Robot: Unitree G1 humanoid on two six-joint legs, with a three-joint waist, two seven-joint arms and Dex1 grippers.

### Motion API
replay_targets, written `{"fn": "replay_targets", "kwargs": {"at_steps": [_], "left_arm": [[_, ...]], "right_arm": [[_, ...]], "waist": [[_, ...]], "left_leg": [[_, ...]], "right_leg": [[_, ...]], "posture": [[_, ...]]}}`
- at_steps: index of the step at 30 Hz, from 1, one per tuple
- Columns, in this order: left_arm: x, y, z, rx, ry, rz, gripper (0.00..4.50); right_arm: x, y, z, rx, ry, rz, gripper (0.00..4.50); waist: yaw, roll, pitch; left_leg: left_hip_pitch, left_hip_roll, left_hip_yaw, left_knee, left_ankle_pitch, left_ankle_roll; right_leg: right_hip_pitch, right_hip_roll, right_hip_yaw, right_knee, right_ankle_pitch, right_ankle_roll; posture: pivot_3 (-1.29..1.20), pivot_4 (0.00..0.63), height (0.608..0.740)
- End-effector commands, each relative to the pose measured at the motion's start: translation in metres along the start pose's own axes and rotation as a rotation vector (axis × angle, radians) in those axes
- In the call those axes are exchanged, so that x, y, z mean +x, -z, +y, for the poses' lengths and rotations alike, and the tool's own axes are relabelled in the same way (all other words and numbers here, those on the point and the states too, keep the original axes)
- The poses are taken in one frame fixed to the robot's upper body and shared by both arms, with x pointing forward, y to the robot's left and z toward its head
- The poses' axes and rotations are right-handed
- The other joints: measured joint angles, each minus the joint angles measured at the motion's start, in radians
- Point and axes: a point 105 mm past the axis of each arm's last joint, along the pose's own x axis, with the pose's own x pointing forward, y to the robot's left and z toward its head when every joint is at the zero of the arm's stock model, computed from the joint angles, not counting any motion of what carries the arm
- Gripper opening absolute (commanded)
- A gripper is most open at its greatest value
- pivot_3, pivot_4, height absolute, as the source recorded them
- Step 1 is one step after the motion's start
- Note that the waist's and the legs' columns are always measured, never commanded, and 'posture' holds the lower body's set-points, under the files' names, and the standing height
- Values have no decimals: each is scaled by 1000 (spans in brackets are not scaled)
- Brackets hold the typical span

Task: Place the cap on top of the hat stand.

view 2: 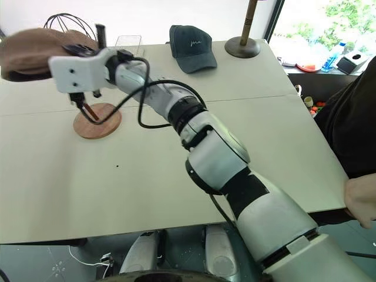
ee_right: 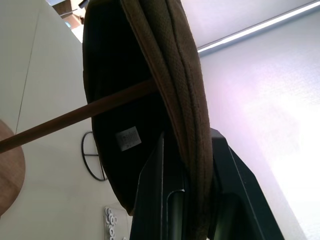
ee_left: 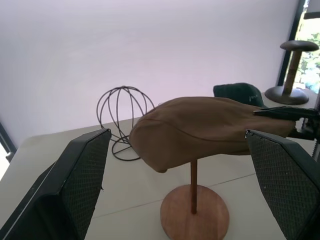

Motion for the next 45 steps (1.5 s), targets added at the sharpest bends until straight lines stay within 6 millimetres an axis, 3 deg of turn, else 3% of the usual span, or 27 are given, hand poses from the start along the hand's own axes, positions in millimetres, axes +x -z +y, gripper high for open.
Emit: {"fn": "replay_targets", "kwargs": {"at_steps": [1,4,5,6,11,12,17,26,29,31,36,41,45], "left_arm": [[4,-2,0,25,6,-14,4500],[14,5,-4,24,45,2,4500],[16,6,-5,26,54,5,4500],[19,7,-6,22,66,8,4500],[37,14,-12,15,133,31,4500],[40,16,-14,21,153,40,4500],[51,12,-28,56,242,56,4500],[67,-1,-48,83,356,44,4500],[70,3,-64,129,444,81,4500],[69,6,-73,181,507,121,4500],[70,19,-79,419,610,242,4500],[75,36,-77,700,663,292,4500],[86,52,-82,915,653,244,4500]], "right_arm": [[5,-19,0,-36,-1,-66,43],[4,-17,6,-11,-14,-52,43],[4,-17,7,-2,-18,-51,924],[4,-17,9,3,-21,-52,1265],[0,-20,10,13,-16,-67,3872],[-4,-22,18,25,-43,-82,4379],[-32,-29,42,100,-137,-141,4379],[-88,-17,-6,94,-32,-136,4379],[-125,1,-24,299,-75,-77,4379],[-151,10,-26,535,-190,-18,4379],[-203,11,-60,1017,-340,63,4379],[-225,9,-93,1292,-362,109,4454],[-237,-6,-109,1327,-395,58,4454]], "waist": [[-1,0,0],[0,0,0],[1,0,0],[1,0,0],[6,0,0],[7,0,0],[10,-1,-1],[9,-1,0],[14,-2,0],[21,-2,0],[32,2,3],[32,6,5],[36,6,5]], "left_leg": [[0,0,0,0,0,0],[0,1,0,0,0,0],[0,1,0,0,0,0],[0,1,0,0,0,0],[0,1,0,0,0,0],[0,1,0,0,0,0],[0,0,0,1,0,-1],[1,1,0,3,1,-1],[0,2,0,3,1,-1],[-1,2,0,4,1,-1],[1,2,2,5,0,0],[1,6,4,3,0,0],[-1,7,5,3,0,1]], "right_leg": [[0,0,0,0,0,0],[0,1,0,1,0,0],[0,1,0,1,0,0],[0,1,0,1,0,0],[0,1,0,1,0,0],[0,1,0,1,0,0],[1,0,0,1,0,0],[1,2,0,2,0,0],[1,2,0,2,0,0],[2,2,0,2,0,1],[2,2,1,1,-2,-4],[-1,5,1,1,-3,-11],[-1,6,1,0,-4,-12]], "posture": [[0,150,740],[0,150,740],[0,150,740],[0,150,740],[0,150,740],[0,150,740],[0,150,740],[0,150,740],[0,150,740],[0,150,740],[0,150,740],[0,150,740],[0,150,740]]}}
